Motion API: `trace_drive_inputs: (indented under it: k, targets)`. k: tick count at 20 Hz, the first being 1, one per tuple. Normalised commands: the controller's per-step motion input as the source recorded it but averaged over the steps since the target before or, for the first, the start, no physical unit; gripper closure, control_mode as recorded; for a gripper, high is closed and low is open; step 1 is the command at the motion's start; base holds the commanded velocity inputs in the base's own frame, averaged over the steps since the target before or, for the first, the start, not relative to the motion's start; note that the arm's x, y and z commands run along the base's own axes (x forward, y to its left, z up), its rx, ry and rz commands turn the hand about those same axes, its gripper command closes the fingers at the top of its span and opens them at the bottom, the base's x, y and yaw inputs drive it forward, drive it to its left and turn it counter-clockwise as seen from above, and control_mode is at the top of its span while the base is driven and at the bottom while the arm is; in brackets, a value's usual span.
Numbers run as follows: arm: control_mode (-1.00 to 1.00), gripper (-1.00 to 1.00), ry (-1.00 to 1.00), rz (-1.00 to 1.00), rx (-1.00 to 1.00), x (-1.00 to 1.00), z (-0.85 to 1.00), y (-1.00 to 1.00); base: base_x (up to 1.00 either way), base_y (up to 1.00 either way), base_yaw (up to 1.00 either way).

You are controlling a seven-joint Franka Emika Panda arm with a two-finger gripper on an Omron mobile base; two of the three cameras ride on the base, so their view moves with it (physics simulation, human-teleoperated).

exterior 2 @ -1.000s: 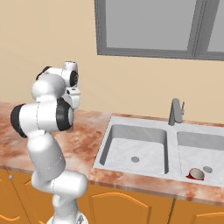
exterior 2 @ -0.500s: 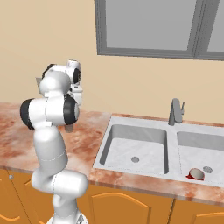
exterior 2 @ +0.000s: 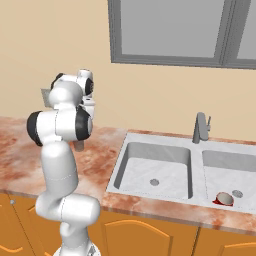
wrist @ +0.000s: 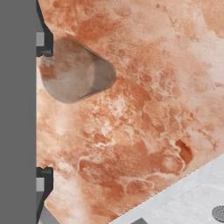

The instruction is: Move any existing items from the left basin to the right basin for drying. Then move the glass cup from the counter to the left basin of the sink for washing.

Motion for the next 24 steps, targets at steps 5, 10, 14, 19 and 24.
trace_drive_inputs:
  k: [5, 10, 14, 19, 24]
  targets:
    - [-1.00, -1.00, 0.00, 0.00, 0.00, 0.00, 0.00, 0.00, 0.00, 0.00, 0.00]
    - [-1.00, -1.00, 0.00, 0.00, 0.00, 0.00, 0.00, 0.00, 0.00, 0.00, 0.00]
    - [-1.00, -1.00, 0.00, 0.00, 0.00, 0.00, 0.00, 0.00, 0.00, 0.00, 0.00]
    - [-1.00, -1.00, 0.00, 0.00, 0.00, 0.00, 0.00, 0.00, 0.00, 0.00, 0.00]
    - [-1.00, -1.00, 0.00, 0.00, 0.00, 0.00, -0.01, 0.00, 0.00, 0.00, 0.00]
